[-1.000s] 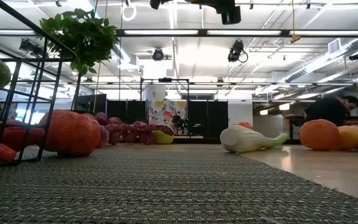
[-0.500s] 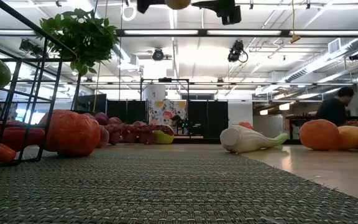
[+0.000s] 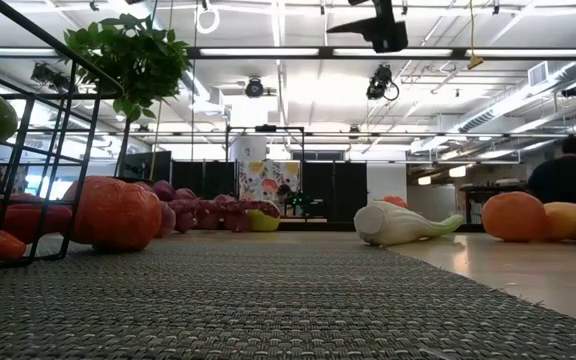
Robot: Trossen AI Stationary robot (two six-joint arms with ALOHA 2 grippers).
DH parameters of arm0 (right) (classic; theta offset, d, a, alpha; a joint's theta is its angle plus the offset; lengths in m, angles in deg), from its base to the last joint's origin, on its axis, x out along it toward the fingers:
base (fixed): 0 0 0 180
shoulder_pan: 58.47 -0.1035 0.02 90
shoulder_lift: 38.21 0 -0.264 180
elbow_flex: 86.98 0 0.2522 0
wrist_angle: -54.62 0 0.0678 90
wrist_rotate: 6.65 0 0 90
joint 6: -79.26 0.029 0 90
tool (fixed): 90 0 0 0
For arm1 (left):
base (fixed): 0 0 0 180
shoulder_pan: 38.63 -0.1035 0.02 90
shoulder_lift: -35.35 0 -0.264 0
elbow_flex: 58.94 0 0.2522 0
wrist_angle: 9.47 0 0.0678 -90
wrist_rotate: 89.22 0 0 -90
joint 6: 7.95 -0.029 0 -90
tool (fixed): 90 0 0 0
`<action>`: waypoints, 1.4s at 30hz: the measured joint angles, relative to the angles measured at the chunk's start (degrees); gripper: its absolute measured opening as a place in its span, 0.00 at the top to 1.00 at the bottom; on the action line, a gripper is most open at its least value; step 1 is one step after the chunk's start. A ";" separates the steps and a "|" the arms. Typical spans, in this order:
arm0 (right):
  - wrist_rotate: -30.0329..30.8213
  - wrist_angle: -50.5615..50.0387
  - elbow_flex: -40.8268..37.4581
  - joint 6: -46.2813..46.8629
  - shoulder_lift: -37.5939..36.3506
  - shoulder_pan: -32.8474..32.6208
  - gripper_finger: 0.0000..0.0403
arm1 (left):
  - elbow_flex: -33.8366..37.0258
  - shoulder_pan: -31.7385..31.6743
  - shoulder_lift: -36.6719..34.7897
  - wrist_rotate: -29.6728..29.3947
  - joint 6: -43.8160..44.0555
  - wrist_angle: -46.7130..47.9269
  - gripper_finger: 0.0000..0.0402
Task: Build produce basket
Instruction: Put the yellow lemon into the wire basket, then put the bottom orange pumpkin into the wire basket
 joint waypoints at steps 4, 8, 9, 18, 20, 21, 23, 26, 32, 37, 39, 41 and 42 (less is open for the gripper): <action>1.98 -1.00 0.00 -0.30 0.00 -1.21 0.08 | 0.00 6.84 0.18 2.23 3.06 5.98 0.38; 2.90 -2.33 0.00 0.92 0.00 -3.05 0.09 | 0.43 13.08 1.25 2.41 7.13 8.31 0.36; 3.23 -2.39 0.00 0.94 0.00 -3.60 0.09 | 0.57 14.43 1.46 2.36 8.59 8.12 0.35; 4.45 -6.08 0.00 2.13 0.00 -7.62 0.09 | 1.18 19.44 3.55 -0.85 19.67 8.15 0.27; 3.90 -6.88 0.00 2.15 0.00 -8.44 0.09 | 1.18 19.48 3.76 -0.64 20.35 8.37 0.23; 3.27 -7.36 0.00 2.13 0.00 -8.81 0.09 | 1.18 19.51 3.89 -0.58 21.24 8.16 0.21; 1.47 -8.67 0.00 2.16 0.00 -9.46 0.09 | 1.16 19.17 4.41 -0.44 23.46 7.83 0.17; -0.57 -10.30 0.00 2.38 0.00 -11.05 0.09 | 1.16 19.28 4.93 -0.79 24.41 7.92 0.12; 2.63 -16.69 0.00 4.73 0.00 -17.60 0.09 | 1.14 16.21 5.11 -5.03 24.72 6.25 0.11; 7.52 -20.47 -0.02 8.24 0.00 -23.67 0.09 | 1.14 12.25 5.13 -5.46 29.50 5.86 0.11; 9.01 -21.16 -0.02 8.75 0.00 -26.05 0.09 | 1.14 11.03 5.13 -5.61 30.39 5.81 0.11; 11.15 -22.52 -0.02 9.55 0.00 -28.40 0.09 | 1.14 9.83 5.13 -6.17 30.54 5.78 0.11; 12.08 -23.28 -0.02 10.68 0.00 -29.62 0.09 | 1.14 9.26 5.13 -6.41 30.78 5.71 0.11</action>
